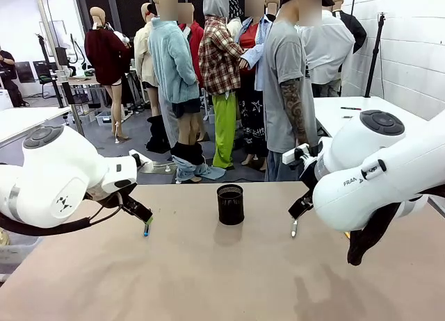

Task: Place the pens into the pen holder.
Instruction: Pick up a writing instrument from the table and place it into the Pen holder.

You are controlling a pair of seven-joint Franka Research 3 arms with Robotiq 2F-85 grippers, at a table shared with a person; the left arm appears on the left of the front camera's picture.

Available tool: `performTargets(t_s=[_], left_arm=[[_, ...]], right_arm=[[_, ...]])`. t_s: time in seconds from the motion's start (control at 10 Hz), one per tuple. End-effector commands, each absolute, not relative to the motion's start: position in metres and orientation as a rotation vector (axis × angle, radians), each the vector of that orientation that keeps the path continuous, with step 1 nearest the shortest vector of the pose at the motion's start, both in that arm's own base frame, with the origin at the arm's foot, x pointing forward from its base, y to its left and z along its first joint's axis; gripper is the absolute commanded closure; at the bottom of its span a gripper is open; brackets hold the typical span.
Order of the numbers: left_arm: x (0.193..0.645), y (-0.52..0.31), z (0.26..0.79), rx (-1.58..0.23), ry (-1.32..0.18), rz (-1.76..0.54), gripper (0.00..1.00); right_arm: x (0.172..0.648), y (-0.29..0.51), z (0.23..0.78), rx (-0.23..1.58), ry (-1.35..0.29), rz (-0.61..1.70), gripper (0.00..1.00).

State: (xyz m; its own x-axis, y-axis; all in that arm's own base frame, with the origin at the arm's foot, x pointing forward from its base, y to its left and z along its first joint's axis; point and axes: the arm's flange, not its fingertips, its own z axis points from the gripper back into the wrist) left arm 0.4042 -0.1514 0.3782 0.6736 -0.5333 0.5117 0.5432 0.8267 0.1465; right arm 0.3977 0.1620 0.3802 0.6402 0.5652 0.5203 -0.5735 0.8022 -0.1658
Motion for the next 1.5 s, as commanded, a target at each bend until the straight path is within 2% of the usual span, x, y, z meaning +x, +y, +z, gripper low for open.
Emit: performTargets(t_s=[0.0, 0.2, 0.4, 0.5, 0.7, 0.9, 1.0, 1.2, 1.4], left_arm=[[0.405, -0.117, 0.425, 0.028, -0.686, -0.566, 0.00], [0.389, -0.046, 0.485, 0.205, -0.786, -0.393, 0.00], [0.351, 0.028, 0.517, 0.304, -0.800, -0.230, 0.00], [0.329, 0.059, 0.518, 0.345, -0.789, -0.129, 0.00], [0.306, 0.084, 0.508, 0.320, -0.788, -0.083, 0.00], [0.303, 0.108, 0.497, 0.299, -0.771, 0.005, 0.00], [0.342, 0.117, 0.556, 0.323, -0.782, -0.055, 0.00], [0.342, 0.117, 0.556, 0.323, -0.782, -0.055, 0.00], [0.342, 0.117, 0.556, 0.323, -0.782, -0.055, 0.00]], right_arm=[[0.388, 0.121, 0.420, -0.035, -0.692, 0.553, 0.00], [0.360, 0.035, 0.477, -0.129, -0.827, 0.344, 0.00], [0.313, -0.043, 0.511, -0.181, -0.894, 0.174, 0.00], [0.296, -0.066, 0.510, -0.184, -0.905, 0.125, 0.00], [0.266, -0.093, 0.506, -0.156, -0.945, 0.044, 0.00], [0.261, -0.104, 0.498, -0.135, -0.961, 0.029, 0.00], [0.279, -0.093, 0.498, -0.122, -0.945, 0.085, 0.00], [0.338, -0.041, 0.502, -0.098, -0.883, 0.247, 0.00], [0.399, 0.016, 0.481, -0.057, -0.754, 0.373, 0.00]])
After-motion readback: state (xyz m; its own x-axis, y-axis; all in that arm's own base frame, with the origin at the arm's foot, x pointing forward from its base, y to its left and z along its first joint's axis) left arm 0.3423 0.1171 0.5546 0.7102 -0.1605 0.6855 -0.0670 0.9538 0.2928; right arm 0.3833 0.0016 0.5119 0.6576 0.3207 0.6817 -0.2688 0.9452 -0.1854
